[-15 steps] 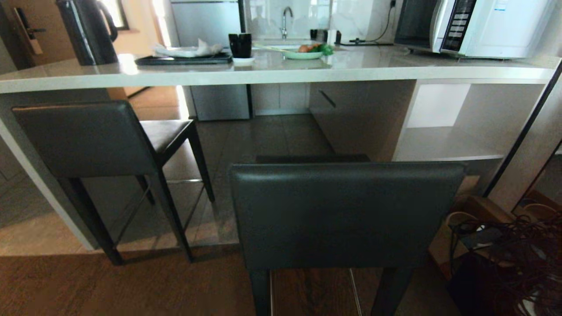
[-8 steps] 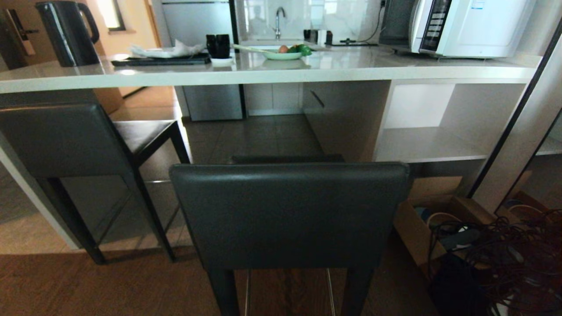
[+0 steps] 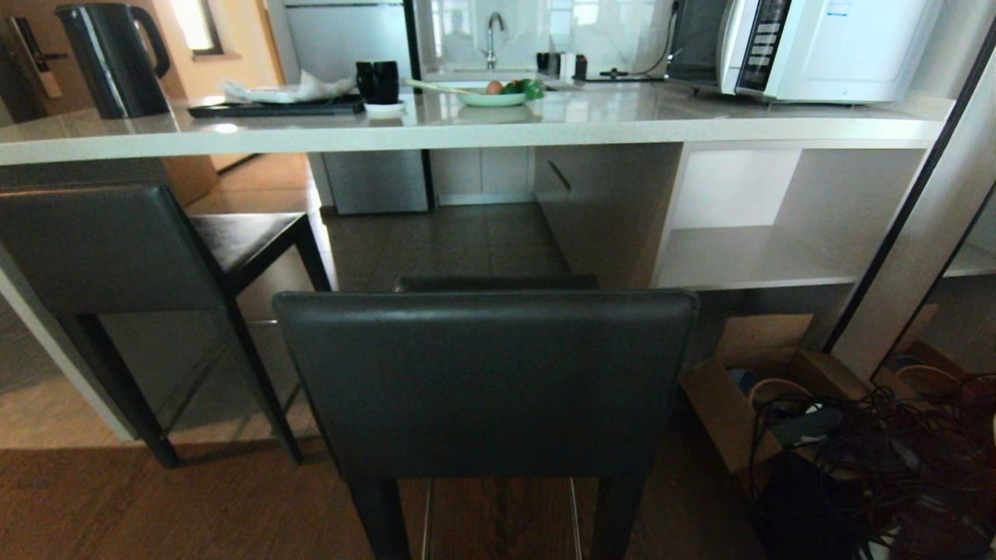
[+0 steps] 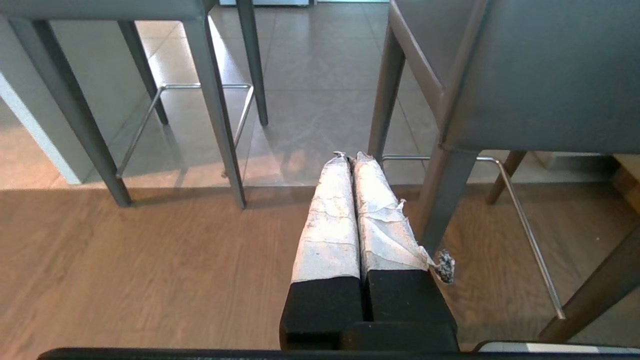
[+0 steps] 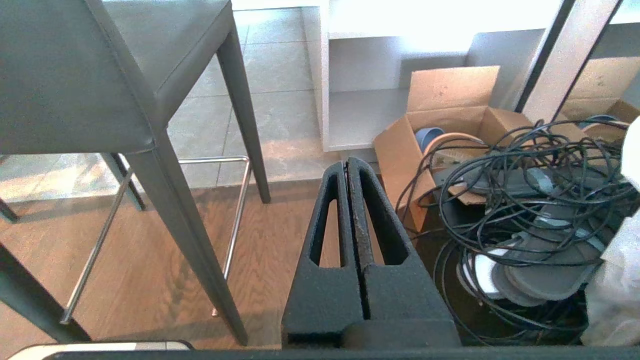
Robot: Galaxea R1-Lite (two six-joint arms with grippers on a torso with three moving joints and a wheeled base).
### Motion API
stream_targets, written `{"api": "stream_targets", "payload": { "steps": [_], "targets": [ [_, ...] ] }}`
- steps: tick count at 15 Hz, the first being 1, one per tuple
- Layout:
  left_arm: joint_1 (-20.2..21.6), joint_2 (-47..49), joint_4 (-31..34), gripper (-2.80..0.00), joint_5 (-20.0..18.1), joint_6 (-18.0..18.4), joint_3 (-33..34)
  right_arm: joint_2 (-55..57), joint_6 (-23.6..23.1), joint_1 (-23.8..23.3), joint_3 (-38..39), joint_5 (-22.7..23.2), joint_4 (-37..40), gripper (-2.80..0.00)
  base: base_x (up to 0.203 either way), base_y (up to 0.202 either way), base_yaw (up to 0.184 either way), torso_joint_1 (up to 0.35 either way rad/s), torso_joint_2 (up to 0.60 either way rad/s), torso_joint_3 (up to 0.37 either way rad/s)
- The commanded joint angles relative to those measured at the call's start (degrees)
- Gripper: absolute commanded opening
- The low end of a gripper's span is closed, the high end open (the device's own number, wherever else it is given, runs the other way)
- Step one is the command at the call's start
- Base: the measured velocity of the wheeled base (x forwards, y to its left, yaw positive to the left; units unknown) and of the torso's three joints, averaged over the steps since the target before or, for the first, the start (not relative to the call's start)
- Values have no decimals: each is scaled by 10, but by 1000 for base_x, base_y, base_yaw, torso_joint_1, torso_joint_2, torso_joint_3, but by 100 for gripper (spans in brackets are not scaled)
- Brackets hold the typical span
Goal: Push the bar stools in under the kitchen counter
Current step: Push the gray chair back under the dining table
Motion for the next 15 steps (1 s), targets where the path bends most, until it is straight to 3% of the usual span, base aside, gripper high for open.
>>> {"api": "stream_targets", "payload": {
  "steps": [1,7,11,15],
  "targets": [
    [0,0,0,-280,0,-1,1,1,0,0,0,0,0,-280,0,0,0,0,0,0],
    [0,0,0,-280,0,-1,1,1,0,0,0,1,0,-280,0,0,0,0,0,0],
    [0,0,0,-280,0,0,1,1,0,0,0,1,0,-280,176,0,0,5,0,4],
    [0,0,0,-280,0,0,1,0,-5,0,-1,1,1,-280,25,0,2,2,1,0]
  ]
}}
